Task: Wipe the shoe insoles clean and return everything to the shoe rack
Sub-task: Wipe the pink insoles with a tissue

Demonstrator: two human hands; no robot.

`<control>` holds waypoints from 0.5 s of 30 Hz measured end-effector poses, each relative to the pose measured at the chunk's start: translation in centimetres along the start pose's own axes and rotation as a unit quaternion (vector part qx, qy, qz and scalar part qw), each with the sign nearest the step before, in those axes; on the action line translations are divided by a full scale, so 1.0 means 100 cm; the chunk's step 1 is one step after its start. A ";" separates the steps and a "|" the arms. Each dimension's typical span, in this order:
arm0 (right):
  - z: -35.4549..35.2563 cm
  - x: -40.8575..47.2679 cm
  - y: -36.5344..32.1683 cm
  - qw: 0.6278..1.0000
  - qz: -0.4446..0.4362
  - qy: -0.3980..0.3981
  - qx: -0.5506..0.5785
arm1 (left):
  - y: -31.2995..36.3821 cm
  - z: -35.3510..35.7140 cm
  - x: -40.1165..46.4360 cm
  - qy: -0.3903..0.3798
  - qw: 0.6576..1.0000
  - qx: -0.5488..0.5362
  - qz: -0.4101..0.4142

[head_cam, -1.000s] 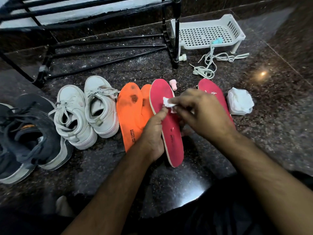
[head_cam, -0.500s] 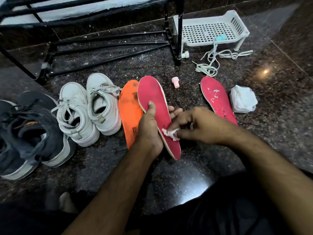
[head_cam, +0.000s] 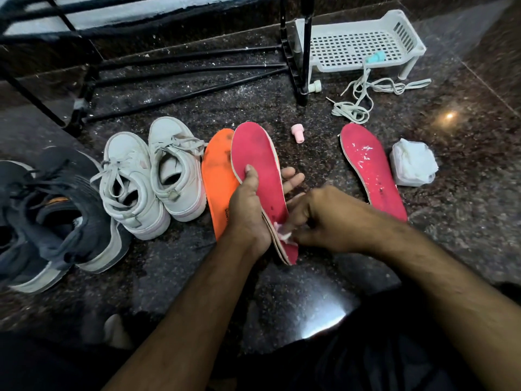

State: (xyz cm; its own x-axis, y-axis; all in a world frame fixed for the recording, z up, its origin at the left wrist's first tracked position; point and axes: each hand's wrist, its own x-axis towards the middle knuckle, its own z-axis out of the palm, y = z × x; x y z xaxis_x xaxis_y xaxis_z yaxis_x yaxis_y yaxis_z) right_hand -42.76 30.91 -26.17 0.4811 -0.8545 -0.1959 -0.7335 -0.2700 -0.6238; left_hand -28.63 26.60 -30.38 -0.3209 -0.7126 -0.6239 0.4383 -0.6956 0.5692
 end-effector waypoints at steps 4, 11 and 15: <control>-0.019 -0.016 0.010 0.990 0.023 0.063 0.123 | -0.008 0.008 0.002 -0.001 0.998 0.045 0.032; -0.011 0.016 0.014 0.961 0.063 0.254 -0.090 | -0.017 0.014 -0.001 -0.032 0.998 0.020 0.050; 0.000 0.013 0.002 0.982 0.069 0.159 -0.070 | -0.012 0.007 -0.002 -0.003 0.999 0.030 0.042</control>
State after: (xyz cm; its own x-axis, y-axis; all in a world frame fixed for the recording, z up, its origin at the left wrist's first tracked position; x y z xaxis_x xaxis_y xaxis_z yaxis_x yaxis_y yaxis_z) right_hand -42.27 29.77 -26.58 0.2143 -0.9767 -0.0106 -0.8502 -0.1812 -0.4942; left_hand -29.71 27.49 -30.56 -0.2907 -0.7688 -0.5696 0.4119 -0.6379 0.6507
